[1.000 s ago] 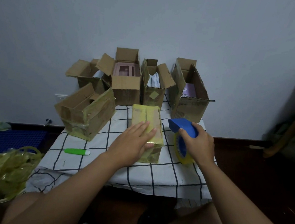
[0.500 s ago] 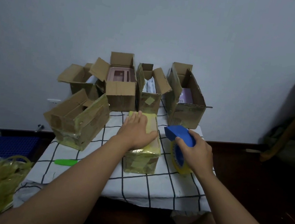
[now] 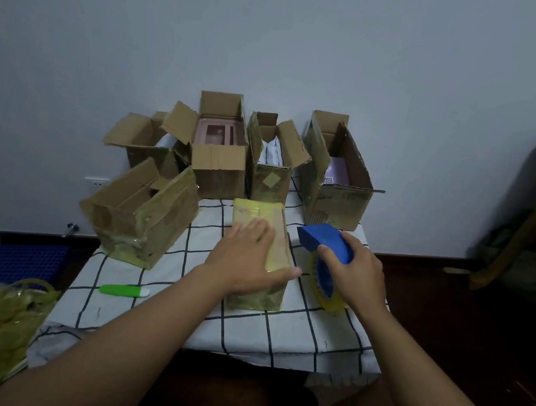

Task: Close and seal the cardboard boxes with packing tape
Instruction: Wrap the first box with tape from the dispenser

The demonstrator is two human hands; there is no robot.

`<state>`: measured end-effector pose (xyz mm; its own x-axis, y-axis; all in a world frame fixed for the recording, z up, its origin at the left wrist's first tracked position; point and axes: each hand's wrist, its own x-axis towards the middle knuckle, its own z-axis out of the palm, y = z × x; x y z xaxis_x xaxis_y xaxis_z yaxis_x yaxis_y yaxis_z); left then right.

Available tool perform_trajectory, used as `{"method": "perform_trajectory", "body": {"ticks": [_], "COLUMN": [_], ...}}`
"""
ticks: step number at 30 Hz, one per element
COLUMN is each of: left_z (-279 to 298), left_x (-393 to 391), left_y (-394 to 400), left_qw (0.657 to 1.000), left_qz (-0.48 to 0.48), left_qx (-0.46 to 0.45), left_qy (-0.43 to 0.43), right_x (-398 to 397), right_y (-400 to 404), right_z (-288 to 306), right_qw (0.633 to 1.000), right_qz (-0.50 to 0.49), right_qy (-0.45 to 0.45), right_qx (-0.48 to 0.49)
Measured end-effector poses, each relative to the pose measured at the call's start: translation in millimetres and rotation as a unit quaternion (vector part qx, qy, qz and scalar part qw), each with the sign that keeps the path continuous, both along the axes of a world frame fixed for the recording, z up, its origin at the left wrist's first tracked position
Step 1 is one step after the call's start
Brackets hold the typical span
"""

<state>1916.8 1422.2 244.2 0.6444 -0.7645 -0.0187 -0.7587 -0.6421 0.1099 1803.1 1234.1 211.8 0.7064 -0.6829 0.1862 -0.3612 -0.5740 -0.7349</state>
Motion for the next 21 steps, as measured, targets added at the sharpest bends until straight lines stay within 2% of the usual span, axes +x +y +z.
{"method": "perform_trajectory", "body": {"ticks": [4, 7, 11, 14, 17, 19, 21], "left_z": [-3, -5, -8, -7, 1, 16, 32], "left_x": [-17, -24, -21, -27, -26, -25, -23], "left_y": [3, 4, 17, 13, 14, 21, 25], "left_qw": [0.997, 0.998, 0.996, 0.996, 0.999, 0.996, 0.978], "left_qz": [0.013, 0.022, -0.022, -0.012, -0.019, -0.015, 0.018], "left_qx": [-0.013, -0.024, 0.051, 0.051, 0.033, 0.01, -0.061], "left_qy": [-0.078, -0.054, -0.076, -0.07, -0.009, 0.083, 0.199], "right_x": [-2, -4, -8, -11, -10, -14, -22], "right_y": [-1, 1, 4, 6, 4, -1, -5], "right_z": [-4, -5, -6, -5, 2, 11, 31], "right_qw": [1.0, 0.999, 1.0, 1.0, 0.999, 0.996, 0.986], "right_qz": [0.006, 0.01, 0.009, 0.001, 0.015, 0.019, 0.024], "right_qy": [0.019, 0.03, 0.017, 0.011, -0.005, -0.047, -0.118], "right_qx": [0.007, 0.013, 0.024, 0.025, 0.052, 0.071, 0.116]}}
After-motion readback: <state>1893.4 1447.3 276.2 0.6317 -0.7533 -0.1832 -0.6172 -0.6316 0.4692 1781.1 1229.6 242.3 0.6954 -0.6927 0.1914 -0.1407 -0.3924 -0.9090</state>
